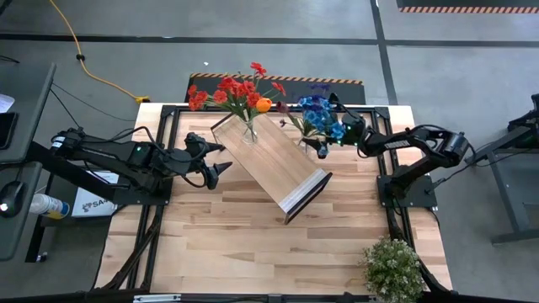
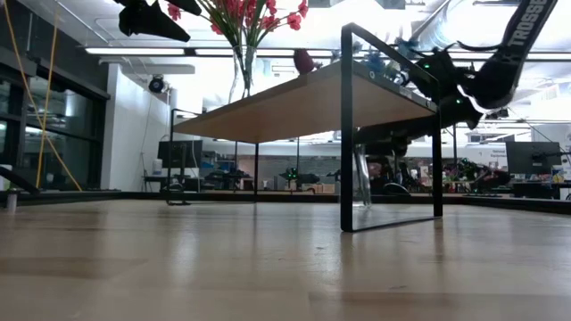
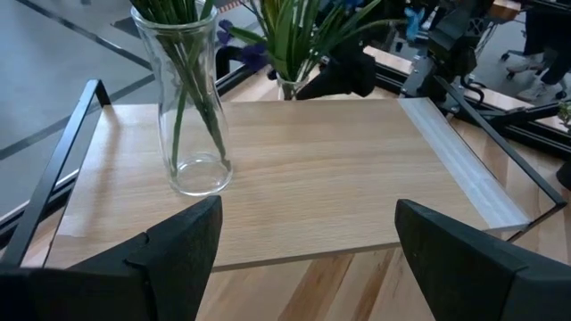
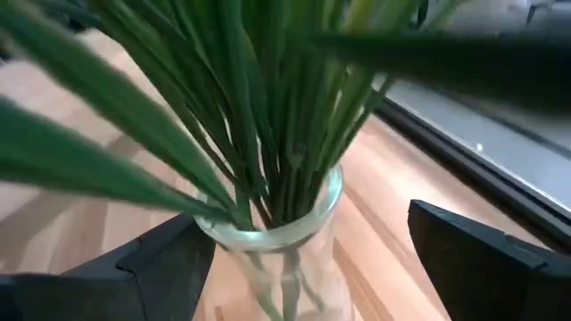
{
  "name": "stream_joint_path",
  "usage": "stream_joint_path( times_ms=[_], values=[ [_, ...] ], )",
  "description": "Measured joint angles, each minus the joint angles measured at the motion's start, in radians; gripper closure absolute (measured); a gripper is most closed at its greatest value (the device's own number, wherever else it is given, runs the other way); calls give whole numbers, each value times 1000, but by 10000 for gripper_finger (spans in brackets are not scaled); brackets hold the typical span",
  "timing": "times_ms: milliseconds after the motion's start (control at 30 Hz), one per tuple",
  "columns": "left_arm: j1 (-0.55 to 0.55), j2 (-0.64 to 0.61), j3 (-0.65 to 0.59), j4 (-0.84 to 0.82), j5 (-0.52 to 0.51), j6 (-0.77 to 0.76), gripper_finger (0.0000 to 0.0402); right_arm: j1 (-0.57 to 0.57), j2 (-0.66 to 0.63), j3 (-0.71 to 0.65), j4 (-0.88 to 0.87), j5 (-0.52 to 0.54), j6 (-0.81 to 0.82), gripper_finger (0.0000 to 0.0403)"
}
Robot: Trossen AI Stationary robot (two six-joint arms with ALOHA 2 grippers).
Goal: Pick and place flowers into a vace then onto a shelf
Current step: Put the transparent vase with flowers on the shelf
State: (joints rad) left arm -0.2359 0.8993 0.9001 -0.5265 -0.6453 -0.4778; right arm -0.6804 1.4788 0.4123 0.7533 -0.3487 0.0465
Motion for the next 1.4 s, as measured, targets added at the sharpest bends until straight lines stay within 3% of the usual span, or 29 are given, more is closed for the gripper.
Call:
stream_joint_path(
  times_ms=[167,1400],
  values=[
    [0,0,0,0,1,0,34,0,0,32,-129,21,-35,49],
    [0,0,0,-1,2,9,34,35,1,31,-98,135,-44,62]
  ],
)
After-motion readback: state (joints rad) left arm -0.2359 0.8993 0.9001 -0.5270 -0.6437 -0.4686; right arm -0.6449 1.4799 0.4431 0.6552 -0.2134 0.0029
